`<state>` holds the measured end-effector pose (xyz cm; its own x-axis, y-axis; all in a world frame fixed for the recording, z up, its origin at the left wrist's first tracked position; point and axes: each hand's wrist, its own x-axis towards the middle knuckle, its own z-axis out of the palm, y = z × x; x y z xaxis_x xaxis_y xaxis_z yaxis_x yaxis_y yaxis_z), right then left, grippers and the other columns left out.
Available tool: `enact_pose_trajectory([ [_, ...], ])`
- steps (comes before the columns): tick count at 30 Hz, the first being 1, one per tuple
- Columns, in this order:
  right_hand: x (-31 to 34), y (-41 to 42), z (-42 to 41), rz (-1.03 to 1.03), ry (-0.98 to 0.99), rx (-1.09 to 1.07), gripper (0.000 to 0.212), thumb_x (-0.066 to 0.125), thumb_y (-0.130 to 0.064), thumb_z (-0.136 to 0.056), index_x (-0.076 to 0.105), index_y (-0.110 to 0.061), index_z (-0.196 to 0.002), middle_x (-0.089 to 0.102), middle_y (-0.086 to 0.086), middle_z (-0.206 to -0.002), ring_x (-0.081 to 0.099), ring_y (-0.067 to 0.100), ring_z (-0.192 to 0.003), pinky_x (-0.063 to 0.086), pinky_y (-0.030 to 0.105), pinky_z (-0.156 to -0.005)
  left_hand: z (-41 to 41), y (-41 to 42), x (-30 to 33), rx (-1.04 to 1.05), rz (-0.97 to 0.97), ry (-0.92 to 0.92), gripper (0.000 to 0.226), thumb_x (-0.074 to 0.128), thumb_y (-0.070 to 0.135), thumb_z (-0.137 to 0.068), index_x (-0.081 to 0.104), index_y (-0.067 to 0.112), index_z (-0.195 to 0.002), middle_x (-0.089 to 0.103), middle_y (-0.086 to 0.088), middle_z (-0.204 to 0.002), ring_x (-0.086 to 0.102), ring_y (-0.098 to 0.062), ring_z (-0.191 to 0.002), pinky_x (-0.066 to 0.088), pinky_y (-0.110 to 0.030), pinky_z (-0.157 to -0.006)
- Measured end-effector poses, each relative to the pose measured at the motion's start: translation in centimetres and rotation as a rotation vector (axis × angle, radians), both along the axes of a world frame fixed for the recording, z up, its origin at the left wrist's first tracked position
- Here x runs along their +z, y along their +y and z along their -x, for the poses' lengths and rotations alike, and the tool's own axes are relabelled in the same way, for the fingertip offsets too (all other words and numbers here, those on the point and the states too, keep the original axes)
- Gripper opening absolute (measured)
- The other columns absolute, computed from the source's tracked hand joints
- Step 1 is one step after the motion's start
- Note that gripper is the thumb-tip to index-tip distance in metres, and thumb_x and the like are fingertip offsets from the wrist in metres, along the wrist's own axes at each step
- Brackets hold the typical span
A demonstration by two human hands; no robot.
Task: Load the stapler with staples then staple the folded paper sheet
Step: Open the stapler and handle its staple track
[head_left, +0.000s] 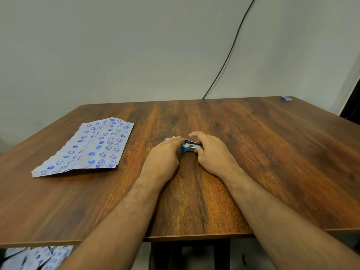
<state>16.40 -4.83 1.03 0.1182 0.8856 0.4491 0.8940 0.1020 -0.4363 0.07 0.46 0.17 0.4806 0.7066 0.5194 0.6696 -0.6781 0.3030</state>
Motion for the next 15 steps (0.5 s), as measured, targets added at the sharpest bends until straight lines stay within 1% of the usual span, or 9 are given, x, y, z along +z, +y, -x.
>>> enact_pose_trajectory([
  [3,-0.2,0.0,-0.2,-0.019,0.066,0.063,0.045,0.057,-0.005,-0.092,0.058,-0.031,-0.128,0.065,-0.002,-0.12,0.06,0.017,-0.113,0.048,0.035,-0.1,0.1,-0.5,0.6,0.0,0.033,-0.026,0.053,0.049,0.003,-0.095,0.052,0.021,-0.146,0.059,-0.001,-0.145,0.054,-0.019,-0.132,0.038,-0.028,-0.107],
  [5,-0.2,-0.1,-0.4,-0.013,0.179,0.111,0.043,0.055,-0.003,-0.093,0.061,-0.033,-0.123,0.067,-0.005,-0.113,0.061,0.01,-0.107,0.049,0.028,-0.093,0.2,-0.7,1.0,-0.007,0.063,-0.034,0.052,0.049,0.007,-0.098,0.049,0.022,-0.148,0.059,-0.001,-0.144,0.054,-0.019,-0.13,0.039,-0.029,-0.107],
  [7,0.0,0.0,-0.8,-0.001,0.325,0.115,0.039,0.054,-0.003,-0.095,0.066,-0.033,-0.118,0.07,-0.008,-0.098,0.063,0.003,-0.089,0.047,0.021,-0.08,0.3,-0.9,1.0,-0.023,0.09,-0.041,0.055,0.048,0.007,-0.098,0.044,0.024,-0.151,0.058,-0.001,-0.145,0.055,-0.019,-0.129,0.039,-0.031,-0.107],
  [8,0.0,0.1,-1.0,-0.002,0.392,0.099,0.037,0.054,-0.004,-0.096,0.069,-0.032,-0.115,0.07,-0.01,-0.091,0.062,0.0,-0.08,0.046,0.02,-0.076,0.3,-0.9,1.0,-0.026,0.112,-0.05,0.06,0.047,0.005,-0.097,0.04,0.025,-0.153,0.057,-0.001,-0.146,0.055,-0.02,-0.13,0.039,-0.033,-0.108],
  [10,-0.1,0.6,-1.6,-0.009,0.526,0.06,0.032,0.051,-0.008,-0.099,0.073,-0.028,-0.109,0.068,-0.013,-0.077,0.057,-0.002,-0.063,0.045,0.022,-0.069,0.4,-0.9,0.9,-0.016,0.161,-0.058,0.071,0.045,0.001,-0.094,0.027,0.028,-0.158,0.056,0.001,-0.148,0.055,-0.023,-0.131,0.041,-0.037,-0.11],
  [11,-0.2,0.8,-1.9,-0.007,0.589,0.042,0.031,0.049,-0.011,-0.1,0.075,-0.026,-0.106,0.065,-0.011,-0.069,0.054,0.0,-0.056,0.043,0.024,-0.064,0.4,-1.0,0.9,-0.009,0.172,-0.053,0.074,0.043,-0.001,-0.093,0.025,0.029,-0.159,0.056,0.001,-0.148,0.055,-0.023,-0.13,0.042,-0.038,-0.109],
  [13,0.1,1.0,-2.1,0.029,0.696,0.021,0.028,0.048,-0.019,-0.1,0.076,-0.023,-0.1,0.062,-0.005,-0.062,0.049,0.005,-0.049,0.039,0.025,-0.057,0.3,-1.0,0.8,-0.01,0.167,-0.031,0.073,0.041,-0.002,-0.089,0.034,0.028,-0.155,0.06,0.0,-0.143,0.057,-0.024,-0.128,0.044,-0.036,-0.105],
  [15,0.6,1.1,-2.0,0.072,0.788,0.042,0.023,0.057,-0.033,-0.094,0.078,-0.021,-0.094,0.065,-0.001,-0.067,0.048,0.008,-0.053,0.037,0.025,-0.055,0.2,-1.0,0.8,-0.015,0.153,-0.011,0.07,0.041,-0.003,-0.087,0.044,0.028,-0.149,0.066,0.0,-0.135,0.061,-0.023,-0.124,0.046,-0.035,-0.1],
])
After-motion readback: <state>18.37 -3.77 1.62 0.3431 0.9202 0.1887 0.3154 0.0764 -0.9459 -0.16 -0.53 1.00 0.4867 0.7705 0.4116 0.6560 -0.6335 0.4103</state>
